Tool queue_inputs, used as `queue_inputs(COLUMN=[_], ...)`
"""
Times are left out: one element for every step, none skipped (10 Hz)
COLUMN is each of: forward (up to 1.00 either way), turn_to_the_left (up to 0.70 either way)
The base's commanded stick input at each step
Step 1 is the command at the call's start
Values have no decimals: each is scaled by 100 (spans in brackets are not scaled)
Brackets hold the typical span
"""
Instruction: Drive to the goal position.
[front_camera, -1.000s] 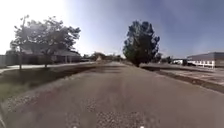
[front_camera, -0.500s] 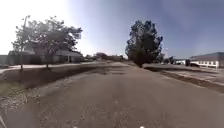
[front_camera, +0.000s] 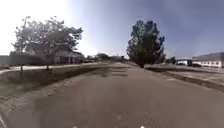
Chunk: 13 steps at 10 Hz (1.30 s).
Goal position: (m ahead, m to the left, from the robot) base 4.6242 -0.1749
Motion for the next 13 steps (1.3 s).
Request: queue_inputs(forward=[70, 70, 70, 70, 70, 70, 70, 70, 70, 70, 70, 70, 70], turn_to_the_left=[0, 0, 0, 0, 0, 0, 0, 0, 0, 0, 0, 0, 0])
